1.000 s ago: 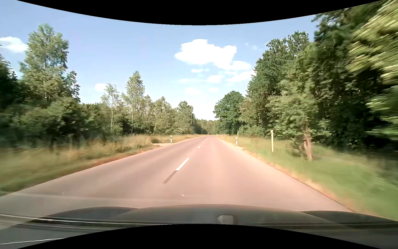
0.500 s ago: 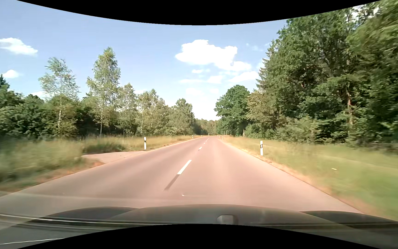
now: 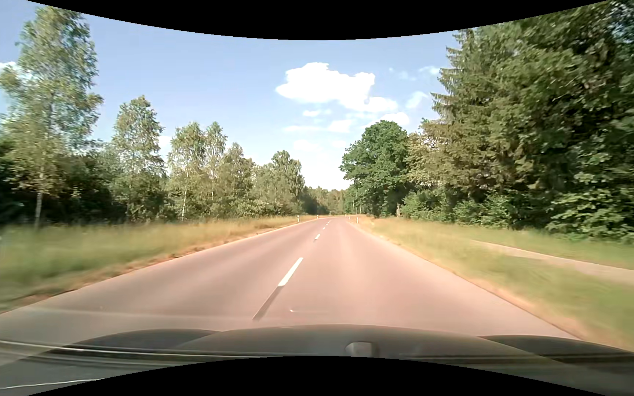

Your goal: Follow the waypoints while adhering to traffic rules and regulations

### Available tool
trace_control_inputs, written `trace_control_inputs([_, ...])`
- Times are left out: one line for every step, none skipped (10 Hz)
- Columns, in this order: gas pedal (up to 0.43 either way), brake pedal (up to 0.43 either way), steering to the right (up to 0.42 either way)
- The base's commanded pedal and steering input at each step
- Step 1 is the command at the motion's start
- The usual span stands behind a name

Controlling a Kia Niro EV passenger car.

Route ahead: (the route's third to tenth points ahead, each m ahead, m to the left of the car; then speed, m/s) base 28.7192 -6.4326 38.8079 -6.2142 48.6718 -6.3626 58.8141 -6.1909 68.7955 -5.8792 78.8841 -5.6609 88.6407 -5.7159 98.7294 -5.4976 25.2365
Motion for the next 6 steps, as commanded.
trace_control_inputs([0.118, 0.006, 0.0])
trace_control_inputs([0.118, 0.006, 0.0])
trace_control_inputs([0.118, 0.006, 0.0])
trace_control_inputs([0.11, 0.006, 0.0])
trace_control_inputs([0.11, 0.006, 0.0])
trace_control_inputs([0.098, 0.006, 0.0])
